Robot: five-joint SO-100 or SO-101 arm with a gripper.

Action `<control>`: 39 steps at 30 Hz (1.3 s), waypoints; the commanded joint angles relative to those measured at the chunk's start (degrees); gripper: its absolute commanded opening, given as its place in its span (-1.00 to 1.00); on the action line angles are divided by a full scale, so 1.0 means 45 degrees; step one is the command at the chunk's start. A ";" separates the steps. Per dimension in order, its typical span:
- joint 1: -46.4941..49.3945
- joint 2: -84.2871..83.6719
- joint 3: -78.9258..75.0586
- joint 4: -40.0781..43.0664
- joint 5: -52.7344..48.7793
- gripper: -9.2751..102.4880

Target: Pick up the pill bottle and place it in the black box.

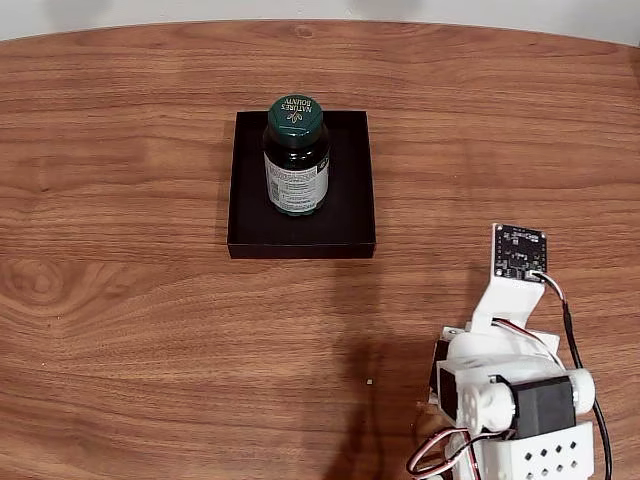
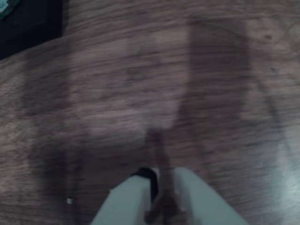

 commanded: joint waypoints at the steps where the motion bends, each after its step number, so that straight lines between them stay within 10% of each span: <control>1: -0.0098 0.0078 -0.0176 0.2090 0.0684 -0.83; 39: 0.0137 0.0137 -0.0176 0.2324 0.0508 -0.83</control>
